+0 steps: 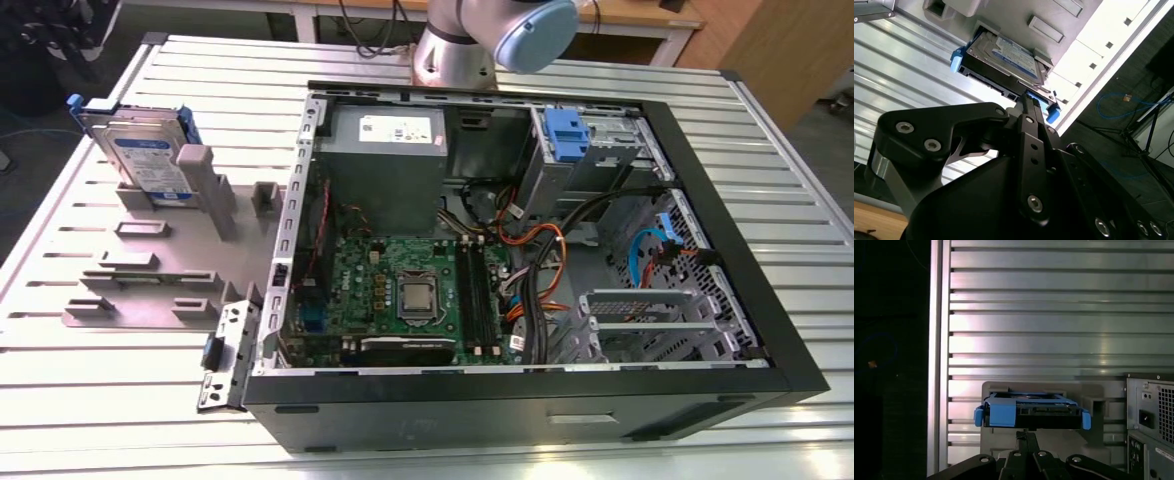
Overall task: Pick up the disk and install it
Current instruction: 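Reach for the disk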
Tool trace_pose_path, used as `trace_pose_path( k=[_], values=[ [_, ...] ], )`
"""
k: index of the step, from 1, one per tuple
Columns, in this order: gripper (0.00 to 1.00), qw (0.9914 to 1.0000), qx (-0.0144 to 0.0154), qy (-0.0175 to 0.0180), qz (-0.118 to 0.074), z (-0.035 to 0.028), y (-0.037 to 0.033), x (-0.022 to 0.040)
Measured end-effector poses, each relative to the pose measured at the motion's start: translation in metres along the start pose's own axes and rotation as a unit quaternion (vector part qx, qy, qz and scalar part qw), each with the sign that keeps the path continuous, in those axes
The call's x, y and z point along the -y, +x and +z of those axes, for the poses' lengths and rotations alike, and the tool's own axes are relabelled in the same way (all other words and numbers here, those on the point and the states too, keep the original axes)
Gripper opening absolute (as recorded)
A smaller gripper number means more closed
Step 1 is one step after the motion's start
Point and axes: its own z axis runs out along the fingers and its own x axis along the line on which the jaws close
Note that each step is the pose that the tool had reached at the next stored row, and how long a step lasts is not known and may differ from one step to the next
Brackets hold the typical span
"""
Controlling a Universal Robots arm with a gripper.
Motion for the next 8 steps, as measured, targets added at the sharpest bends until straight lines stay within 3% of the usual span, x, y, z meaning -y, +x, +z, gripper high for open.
trace_pose_path(
  k=[8],
  values=[
    [0.11,1.00000,0.0000,0.0000,0.000,0.0001,0.0024,0.0000]
  ],
)
